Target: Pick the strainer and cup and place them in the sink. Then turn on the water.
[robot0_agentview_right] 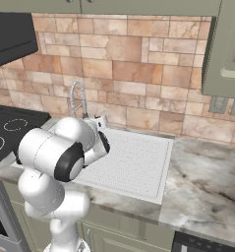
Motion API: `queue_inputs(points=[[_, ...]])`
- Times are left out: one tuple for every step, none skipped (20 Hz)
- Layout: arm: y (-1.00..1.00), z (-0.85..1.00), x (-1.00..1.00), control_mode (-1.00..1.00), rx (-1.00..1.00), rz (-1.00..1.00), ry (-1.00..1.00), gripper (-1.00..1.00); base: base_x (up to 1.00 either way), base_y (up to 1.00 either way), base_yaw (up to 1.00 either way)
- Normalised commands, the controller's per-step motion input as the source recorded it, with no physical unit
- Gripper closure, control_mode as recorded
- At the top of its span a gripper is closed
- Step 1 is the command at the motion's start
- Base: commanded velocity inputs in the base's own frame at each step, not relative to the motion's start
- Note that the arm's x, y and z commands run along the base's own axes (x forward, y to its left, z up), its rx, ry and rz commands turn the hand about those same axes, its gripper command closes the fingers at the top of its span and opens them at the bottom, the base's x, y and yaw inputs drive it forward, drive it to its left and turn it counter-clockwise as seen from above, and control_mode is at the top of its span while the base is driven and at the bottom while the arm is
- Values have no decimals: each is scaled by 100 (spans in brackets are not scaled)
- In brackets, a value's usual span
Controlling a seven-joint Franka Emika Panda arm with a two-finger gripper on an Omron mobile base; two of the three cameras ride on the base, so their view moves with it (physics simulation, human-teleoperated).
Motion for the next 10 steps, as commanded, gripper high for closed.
queue_inputs(points=[[-29,-9,0,-100,0,9,0,-100,0,0,0],[-31,-7,0,-100,0,8,0,-100,0,0,0],[-30,-6,0,-100,0,7,0,-100,0,0,0],[-21,-1,0,-100,0,5,0,-100,0,0,0],[-14,-2,0,-100,0,1,0,-100,0,0,0],[-9,-2,0,-100,0,0,0,-100,0,0,0],[-3,-4,0,-100,0,0,0,-100,0,0,0],[0,-1,0,-100,0,0,0,-100,0,0,0],[0,-1,0,-100,0,0,0,-100,0,0,0],[0,0,0,-100,0,0,0,-100,0,0,0]])
